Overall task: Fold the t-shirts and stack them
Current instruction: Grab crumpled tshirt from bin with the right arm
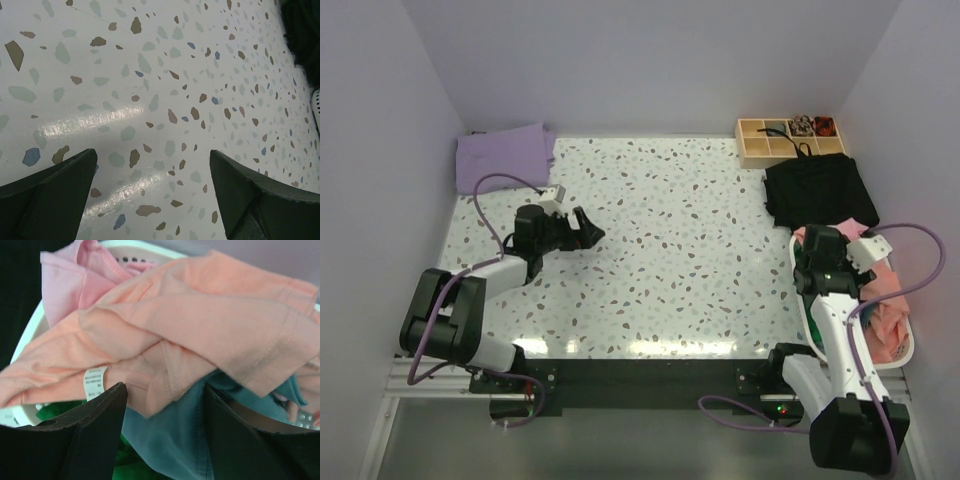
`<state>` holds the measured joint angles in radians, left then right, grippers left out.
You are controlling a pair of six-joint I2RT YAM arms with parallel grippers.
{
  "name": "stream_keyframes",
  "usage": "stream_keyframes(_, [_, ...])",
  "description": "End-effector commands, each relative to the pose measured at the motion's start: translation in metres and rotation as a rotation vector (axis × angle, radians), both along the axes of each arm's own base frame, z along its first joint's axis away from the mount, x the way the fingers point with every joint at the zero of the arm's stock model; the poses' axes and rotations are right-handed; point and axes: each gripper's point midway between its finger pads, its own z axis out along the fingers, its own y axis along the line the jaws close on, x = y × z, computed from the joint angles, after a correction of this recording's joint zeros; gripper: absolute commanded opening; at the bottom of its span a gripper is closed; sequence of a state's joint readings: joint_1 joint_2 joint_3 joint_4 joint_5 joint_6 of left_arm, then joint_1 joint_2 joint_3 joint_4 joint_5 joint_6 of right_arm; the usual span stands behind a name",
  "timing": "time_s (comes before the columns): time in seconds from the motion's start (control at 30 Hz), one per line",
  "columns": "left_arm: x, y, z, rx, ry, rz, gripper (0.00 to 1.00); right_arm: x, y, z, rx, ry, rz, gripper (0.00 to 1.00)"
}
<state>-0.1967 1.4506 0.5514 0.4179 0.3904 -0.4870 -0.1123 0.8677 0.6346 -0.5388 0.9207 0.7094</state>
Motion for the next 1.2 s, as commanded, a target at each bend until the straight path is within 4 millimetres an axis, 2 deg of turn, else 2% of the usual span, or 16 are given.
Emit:
stream_keyframes(0.0, [0.010, -0.004, 0.013, -0.028, -0.053, -0.017, 1.00, -0.005, 0.019, -0.013, 0.103, -0.003, 0.078, 0.65])
stream_keyframes(0.13, [0.012, -0.007, 0.011, -0.038, -0.047, -0.028, 1.00, -0.001, 0.040, 0.003, 0.160, -0.134, 0.210, 0.67])
stream_keyframes(0.27, [0.012, -0.012, 0.007, -0.062, -0.024, -0.042, 1.00, -0.007, 0.048, 0.011, 0.194, -0.117, 0.241, 0.67])
stream_keyframes(0.37, [0.012, -0.014, 0.009, -0.083, -0.027, -0.050, 1.00, -0.018, 0.040, 0.007, 0.188, -0.071, 0.164, 0.67])
stream_keyframes(0.5, [0.012, -0.015, 0.010, -0.093, -0.029, -0.049, 1.00, -0.012, 0.045, -0.007, 0.227, -0.031, 0.174, 0.64])
stream_keyframes(0.6, [0.013, -0.014, 0.009, -0.080, -0.026, -0.047, 1.00, -0.011, 0.045, -0.008, 0.224, -0.012, 0.154, 0.61])
stream_keyframes(0.63, [0.012, -0.014, 0.007, -0.077, -0.018, -0.046, 1.00, -0.010, 0.045, -0.009, 0.225, -0.008, 0.159, 0.56])
stream_keyframes(0.7, [0.013, -0.014, 0.008, -0.072, -0.022, -0.049, 1.00, -0.008, 0.047, -0.009, 0.223, -0.008, 0.167, 0.05])
stream_keyframes(0.77, [0.013, -0.014, 0.009, -0.073, -0.023, -0.050, 1.00, -0.002, 0.050, -0.006, 0.226, -0.032, 0.205, 0.00])
stream_keyframes(0.9, [0.013, -0.014, 0.008, -0.072, -0.019, -0.052, 1.00, 0.016, 0.073, 0.024, 0.258, -0.193, 0.374, 0.00])
stream_keyframes(0.93, [0.013, -0.014, 0.007, -0.071, -0.016, -0.052, 1.00, 0.021, 0.079, 0.047, 0.247, -0.253, 0.437, 0.00])
stream_keyframes(1.0, [0.013, -0.015, 0.007, -0.077, -0.015, -0.054, 1.00, 0.030, 0.098, 0.072, 0.285, -0.317, 0.546, 0.00])
stream_keyframes(1.03, [0.013, -0.015, 0.006, -0.077, -0.013, -0.056, 1.00, 0.034, 0.103, 0.098, 0.260, -0.350, 0.608, 0.00])
stream_keyframes(1.1, [0.013, -0.016, 0.007, -0.081, -0.014, -0.057, 1.00, 0.039, 0.119, 0.120, 0.275, -0.379, 0.709, 0.00])
stream_keyframes(1.13, [0.014, -0.016, 0.009, -0.082, -0.019, -0.057, 1.00, 0.041, 0.121, 0.141, 0.235, -0.398, 0.757, 0.00])
stream_keyframes(1.17, [0.014, -0.016, 0.010, -0.082, -0.022, -0.056, 1.00, 0.039, 0.120, 0.149, 0.220, -0.410, 0.756, 0.00])
